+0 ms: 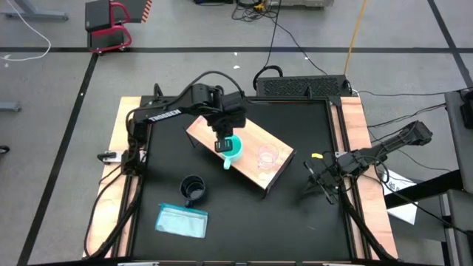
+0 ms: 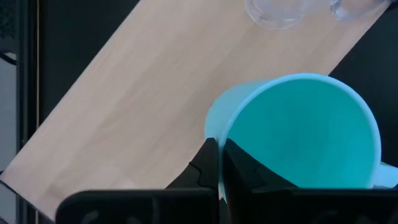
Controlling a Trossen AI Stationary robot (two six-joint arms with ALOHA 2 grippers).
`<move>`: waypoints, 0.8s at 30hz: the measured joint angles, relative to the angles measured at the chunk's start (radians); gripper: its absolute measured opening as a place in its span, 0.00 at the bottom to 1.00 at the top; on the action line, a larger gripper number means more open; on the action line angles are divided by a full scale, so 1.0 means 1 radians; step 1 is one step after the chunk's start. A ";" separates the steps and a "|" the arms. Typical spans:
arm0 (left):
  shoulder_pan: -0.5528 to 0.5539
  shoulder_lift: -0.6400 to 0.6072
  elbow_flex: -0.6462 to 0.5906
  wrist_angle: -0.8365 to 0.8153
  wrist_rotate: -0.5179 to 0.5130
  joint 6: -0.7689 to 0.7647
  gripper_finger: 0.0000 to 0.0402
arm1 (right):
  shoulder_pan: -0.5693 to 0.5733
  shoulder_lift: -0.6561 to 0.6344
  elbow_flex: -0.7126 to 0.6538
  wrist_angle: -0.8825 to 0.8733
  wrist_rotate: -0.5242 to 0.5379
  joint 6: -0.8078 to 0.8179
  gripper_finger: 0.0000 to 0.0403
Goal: Stack small to large cups/mugs on shelf
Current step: Put the light blue mug on the shelf
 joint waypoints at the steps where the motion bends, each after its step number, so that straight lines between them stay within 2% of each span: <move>1: 0.001 0.003 0.000 0.000 0.000 0.003 0.01 | 0.000 0.000 0.000 -0.003 0.000 0.000 0.00; 24: 0.024 0.017 0.000 0.001 0.041 -0.001 0.01 | 0.000 0.000 0.000 -0.026 -0.001 0.009 0.00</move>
